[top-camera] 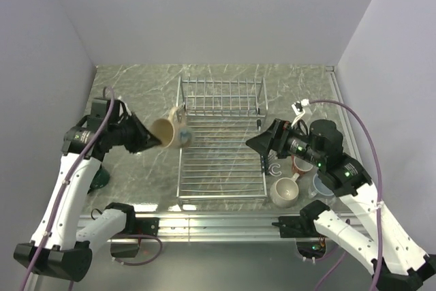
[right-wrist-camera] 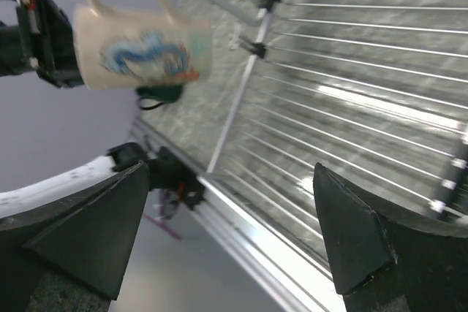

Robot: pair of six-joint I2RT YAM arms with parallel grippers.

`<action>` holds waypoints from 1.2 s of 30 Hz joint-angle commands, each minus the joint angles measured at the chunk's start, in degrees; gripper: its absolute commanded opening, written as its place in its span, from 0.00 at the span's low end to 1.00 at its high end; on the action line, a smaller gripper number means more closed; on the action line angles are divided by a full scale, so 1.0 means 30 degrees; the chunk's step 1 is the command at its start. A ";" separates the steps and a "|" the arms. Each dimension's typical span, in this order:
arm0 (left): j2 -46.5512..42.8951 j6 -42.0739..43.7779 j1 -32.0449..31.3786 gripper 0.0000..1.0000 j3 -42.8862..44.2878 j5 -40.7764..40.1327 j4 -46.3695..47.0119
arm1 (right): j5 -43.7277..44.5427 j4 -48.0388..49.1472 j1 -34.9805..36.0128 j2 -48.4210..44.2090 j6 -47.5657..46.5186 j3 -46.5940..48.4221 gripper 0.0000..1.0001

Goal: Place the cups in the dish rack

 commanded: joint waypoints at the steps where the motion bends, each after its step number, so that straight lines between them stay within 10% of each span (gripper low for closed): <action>1: -0.0836 -0.3148 -0.0101 0.00 0.1973 0.6011 0.6584 | -0.2850 0.4332 0.0181 0.0739 0.2081 0.0619 1.00; 12: -0.3705 -1.5278 -0.0101 0.00 -0.4294 1.2200 2.4897 | -0.5463 1.5619 0.0736 0.3521 0.9463 0.0647 1.00; 36: -0.4323 -1.5077 -0.0131 0.00 -0.4442 1.2990 2.3563 | -0.3296 1.8201 0.4926 0.9470 0.9615 0.5161 0.98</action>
